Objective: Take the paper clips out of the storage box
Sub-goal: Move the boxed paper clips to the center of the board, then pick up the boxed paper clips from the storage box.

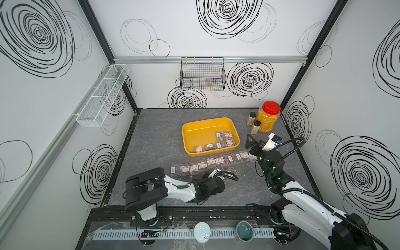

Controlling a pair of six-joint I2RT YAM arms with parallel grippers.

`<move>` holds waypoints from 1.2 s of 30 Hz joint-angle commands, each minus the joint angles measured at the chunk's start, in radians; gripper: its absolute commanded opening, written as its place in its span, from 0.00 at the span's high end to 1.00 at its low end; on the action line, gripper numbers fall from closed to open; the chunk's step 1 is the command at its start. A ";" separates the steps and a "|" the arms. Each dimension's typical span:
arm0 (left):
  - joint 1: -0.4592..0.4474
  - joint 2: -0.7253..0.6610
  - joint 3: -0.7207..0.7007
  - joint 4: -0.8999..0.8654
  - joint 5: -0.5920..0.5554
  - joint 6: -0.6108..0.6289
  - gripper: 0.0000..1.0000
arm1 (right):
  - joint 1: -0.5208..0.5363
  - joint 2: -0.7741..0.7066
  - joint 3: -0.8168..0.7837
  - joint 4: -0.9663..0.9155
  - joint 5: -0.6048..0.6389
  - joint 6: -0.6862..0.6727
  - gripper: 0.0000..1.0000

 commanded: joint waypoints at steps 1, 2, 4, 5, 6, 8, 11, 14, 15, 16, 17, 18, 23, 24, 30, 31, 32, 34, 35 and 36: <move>-0.018 0.005 0.021 0.023 0.008 -0.003 0.41 | 0.023 0.013 -0.021 0.026 0.034 0.001 0.00; -0.010 -0.004 0.017 0.026 0.011 -0.003 0.40 | 0.032 0.018 -0.024 0.037 0.043 -0.001 0.00; -0.009 -0.042 -0.003 0.035 0.009 -0.006 0.40 | 0.054 0.034 -0.022 0.066 0.062 -0.007 0.00; -0.009 -0.066 -0.019 0.039 0.000 -0.009 0.40 | 0.065 0.043 -0.018 0.081 0.067 -0.013 0.00; -0.004 -0.097 -0.036 0.039 -0.010 -0.012 0.39 | 0.082 0.060 -0.009 0.095 0.069 -0.021 0.00; 0.008 -0.161 -0.068 0.020 -0.036 -0.012 0.39 | 0.115 0.096 0.027 0.096 0.087 -0.042 0.00; 0.023 -0.295 -0.119 -0.044 -0.099 -0.069 0.37 | 0.168 0.163 0.085 0.081 0.106 -0.081 0.00; 0.036 -0.465 -0.165 -0.116 -0.172 -0.109 0.35 | 0.196 0.233 0.150 0.031 0.094 -0.099 0.02; 0.053 -0.533 -0.174 -0.150 -0.187 -0.125 0.35 | 0.200 0.255 0.174 0.006 0.083 -0.099 0.03; 0.073 -0.586 -0.182 -0.179 -0.192 -0.138 0.34 | 0.204 0.274 0.189 -0.010 0.071 -0.105 0.05; 0.097 -0.639 -0.191 -0.206 -0.201 -0.151 0.32 | 0.206 0.291 0.208 -0.026 0.059 -0.112 0.08; 0.133 -0.694 -0.202 -0.231 -0.206 -0.169 0.27 | 0.210 0.308 0.228 -0.051 0.051 -0.116 0.10; 0.383 -0.898 -0.254 -0.288 -0.158 -0.211 0.14 | 0.218 0.395 0.338 -0.200 0.062 -0.143 0.13; 0.452 -0.925 -0.261 -0.291 -0.131 -0.216 0.12 | 0.217 0.421 0.365 -0.236 0.077 -0.157 0.13; 0.884 -0.869 -0.218 -0.268 0.175 -0.207 0.07 | 0.209 0.596 0.573 -0.518 0.076 -0.190 0.12; 0.946 -0.822 -0.197 -0.268 0.208 -0.201 0.07 | 0.208 0.623 0.603 -0.551 0.067 -0.190 0.12; 1.003 -0.767 -0.173 -0.274 0.230 -0.188 0.07 | 0.206 0.649 0.631 -0.581 0.057 -0.194 0.12; 1.101 -0.635 -0.106 -0.319 0.228 -0.163 0.13 | 0.205 0.708 0.692 -0.640 0.040 -0.196 0.14; 1.137 -0.570 -0.070 -0.356 0.216 -0.161 0.15 | 0.204 0.734 0.713 -0.656 0.030 -0.199 0.15; 1.169 -0.504 -0.035 -0.400 0.204 -0.181 0.17 | 0.204 0.763 0.743 -0.671 0.015 -0.205 0.15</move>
